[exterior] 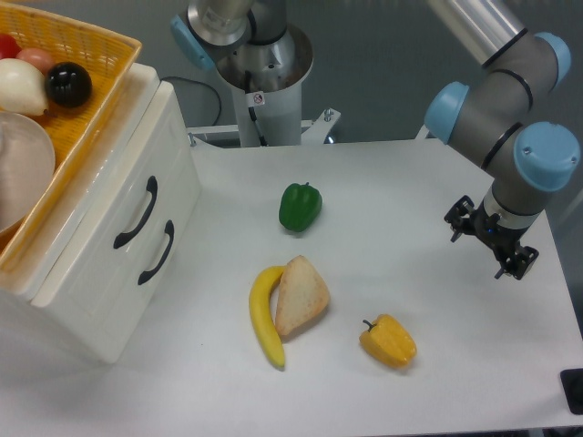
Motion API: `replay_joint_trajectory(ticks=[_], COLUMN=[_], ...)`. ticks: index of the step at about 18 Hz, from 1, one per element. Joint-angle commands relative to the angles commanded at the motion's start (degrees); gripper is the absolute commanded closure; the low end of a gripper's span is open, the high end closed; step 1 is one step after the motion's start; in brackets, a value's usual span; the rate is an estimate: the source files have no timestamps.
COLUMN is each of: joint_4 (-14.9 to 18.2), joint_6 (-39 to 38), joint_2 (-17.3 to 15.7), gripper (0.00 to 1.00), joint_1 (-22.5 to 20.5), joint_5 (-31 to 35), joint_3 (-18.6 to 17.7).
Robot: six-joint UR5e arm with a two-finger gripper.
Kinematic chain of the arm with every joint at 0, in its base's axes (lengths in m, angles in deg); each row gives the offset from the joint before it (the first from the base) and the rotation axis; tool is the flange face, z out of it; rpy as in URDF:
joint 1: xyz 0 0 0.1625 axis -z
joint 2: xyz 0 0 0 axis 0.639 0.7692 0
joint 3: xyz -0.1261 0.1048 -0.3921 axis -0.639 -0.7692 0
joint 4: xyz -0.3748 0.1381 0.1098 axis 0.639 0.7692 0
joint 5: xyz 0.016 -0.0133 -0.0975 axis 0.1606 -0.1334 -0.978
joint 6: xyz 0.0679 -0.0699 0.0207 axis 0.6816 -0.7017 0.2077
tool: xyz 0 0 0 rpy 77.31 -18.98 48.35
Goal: Slide the top drawer open
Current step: 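Move the gripper across the table toward the white cabinet's drawers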
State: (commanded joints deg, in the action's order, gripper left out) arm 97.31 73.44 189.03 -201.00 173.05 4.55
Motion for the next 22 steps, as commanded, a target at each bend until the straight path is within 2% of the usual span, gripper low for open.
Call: replay_joint_trajectory(ticks=[6,9,10,11,12,14,19,22], joint_4=[0.00,0.09,0.00,-0.78,-2.97,-3.52,3.15,9.65], joint_6=[-0.96,-3.69,-4.04,-4.22,-4.83,-9.03,-21.25,-27.48], joint_2=[-0.09,-0.61,-1.22,-3.06,-4.03,-5.44,-10.27,-13.00], gripper=[0.00,0.00,0.00,0.00,0.00,0.00,0.00,0.00], joint_1=[1.13,1.76,1.76,1.93,1.93,2.02,4.30,6.15], joint_5=[-0.53,-3.41,-4.73,-5.36,-5.80,-5.71,-6.24,-13.77], joint_3=[-0.09,-0.26,-1.40,-4.28,-5.70,-6.41,-6.94,-6.51])
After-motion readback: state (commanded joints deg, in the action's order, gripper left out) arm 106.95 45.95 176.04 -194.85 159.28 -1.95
